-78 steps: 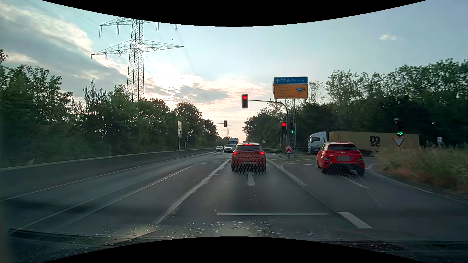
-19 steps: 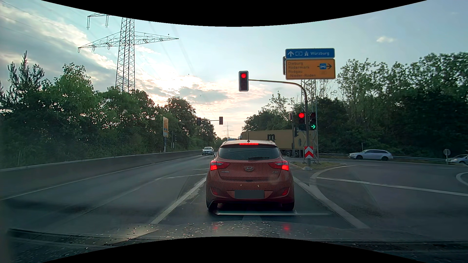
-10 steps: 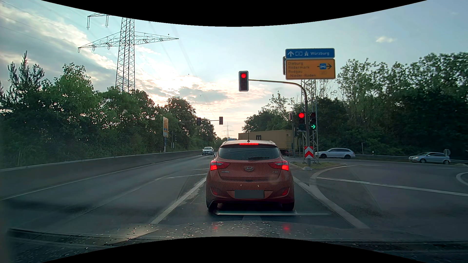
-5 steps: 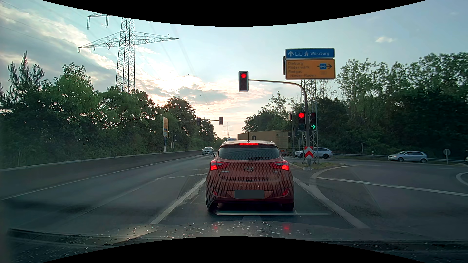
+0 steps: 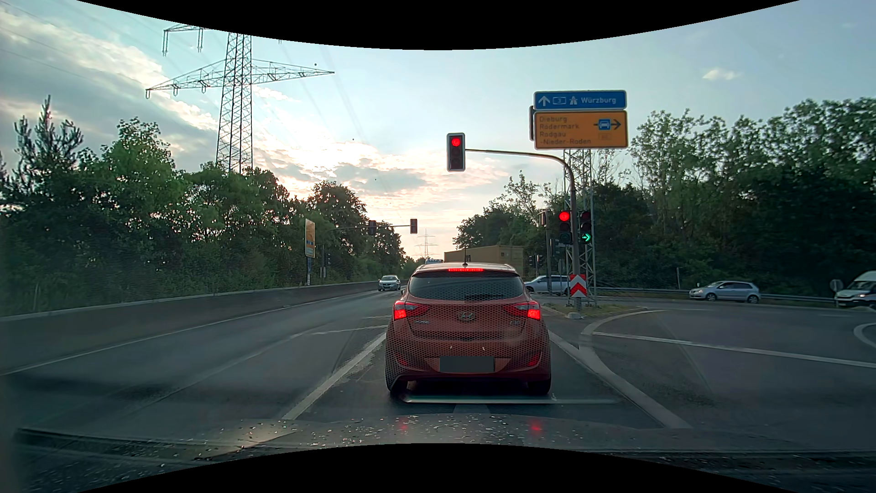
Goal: Follow the waypoints while adhering to traffic rules and regulations
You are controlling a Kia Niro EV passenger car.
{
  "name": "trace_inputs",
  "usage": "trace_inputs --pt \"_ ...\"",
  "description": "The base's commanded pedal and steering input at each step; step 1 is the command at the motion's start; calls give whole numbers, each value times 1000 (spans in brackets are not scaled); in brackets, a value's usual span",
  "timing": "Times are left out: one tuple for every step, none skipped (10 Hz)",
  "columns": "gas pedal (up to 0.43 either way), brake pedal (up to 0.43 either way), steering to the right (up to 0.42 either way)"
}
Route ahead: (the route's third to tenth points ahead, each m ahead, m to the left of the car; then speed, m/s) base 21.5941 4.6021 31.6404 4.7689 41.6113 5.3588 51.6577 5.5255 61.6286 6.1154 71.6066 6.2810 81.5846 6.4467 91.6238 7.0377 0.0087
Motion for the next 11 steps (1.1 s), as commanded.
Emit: trace_inputs --pt "0 299 -5" --pt "0 299 -5" --pt "0 299 -5" --pt "0 299 -6" --pt "0 299 -6" --pt "0 299 -5" --pt "0 299 -5" --pt "0 299 -5" --pt "0 305 -5" --pt "0 299 -5" --pt "0 299 -6"
